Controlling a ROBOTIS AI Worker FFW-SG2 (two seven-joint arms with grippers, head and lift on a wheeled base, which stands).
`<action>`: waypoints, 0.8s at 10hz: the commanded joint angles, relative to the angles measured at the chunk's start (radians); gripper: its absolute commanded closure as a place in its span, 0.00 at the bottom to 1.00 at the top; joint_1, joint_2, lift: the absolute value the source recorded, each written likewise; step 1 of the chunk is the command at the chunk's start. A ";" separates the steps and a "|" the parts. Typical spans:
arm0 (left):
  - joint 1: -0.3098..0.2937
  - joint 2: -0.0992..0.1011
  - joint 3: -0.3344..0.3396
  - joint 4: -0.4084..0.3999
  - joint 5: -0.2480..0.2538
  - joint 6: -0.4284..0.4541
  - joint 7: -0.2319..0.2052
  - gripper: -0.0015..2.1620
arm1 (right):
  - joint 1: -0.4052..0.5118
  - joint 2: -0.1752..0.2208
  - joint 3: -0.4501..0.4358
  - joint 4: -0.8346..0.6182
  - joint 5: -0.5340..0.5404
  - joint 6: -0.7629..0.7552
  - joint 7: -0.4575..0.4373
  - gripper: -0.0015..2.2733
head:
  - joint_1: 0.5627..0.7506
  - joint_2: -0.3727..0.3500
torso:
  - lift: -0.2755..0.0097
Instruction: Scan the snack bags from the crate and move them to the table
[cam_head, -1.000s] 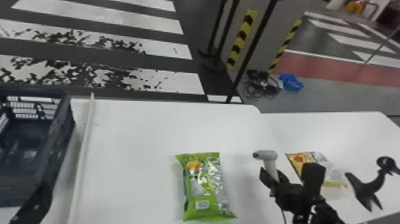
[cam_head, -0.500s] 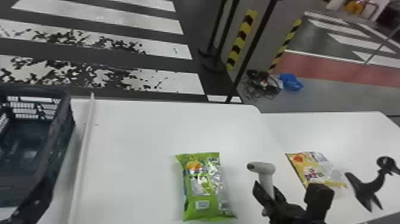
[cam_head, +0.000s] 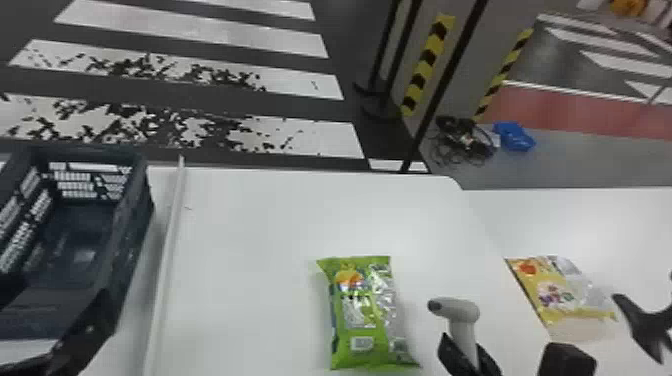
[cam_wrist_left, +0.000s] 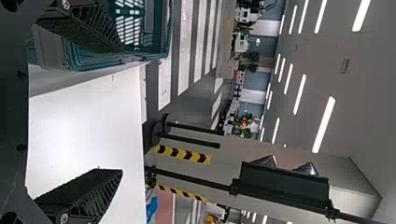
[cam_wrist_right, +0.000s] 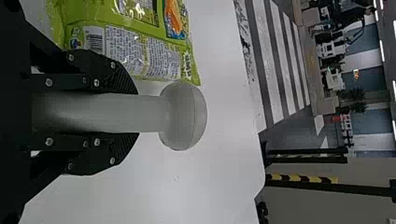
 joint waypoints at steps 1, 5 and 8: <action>-0.002 -0.005 0.001 0.015 0.007 -0.017 -0.009 0.04 | 0.049 0.014 0.014 -0.031 0.000 0.001 -0.001 0.99 | 0.70 0.14 | 0.63; 0.014 -0.033 0.014 0.025 0.011 -0.044 -0.025 0.04 | 0.145 0.016 0.031 -0.071 -0.054 -0.020 0.009 0.99 | 0.70 0.19 | 0.63; 0.014 -0.039 0.013 0.025 0.009 -0.051 -0.025 0.04 | 0.210 0.016 0.069 -0.100 -0.060 -0.091 0.017 0.99 | 0.70 0.22 | 0.63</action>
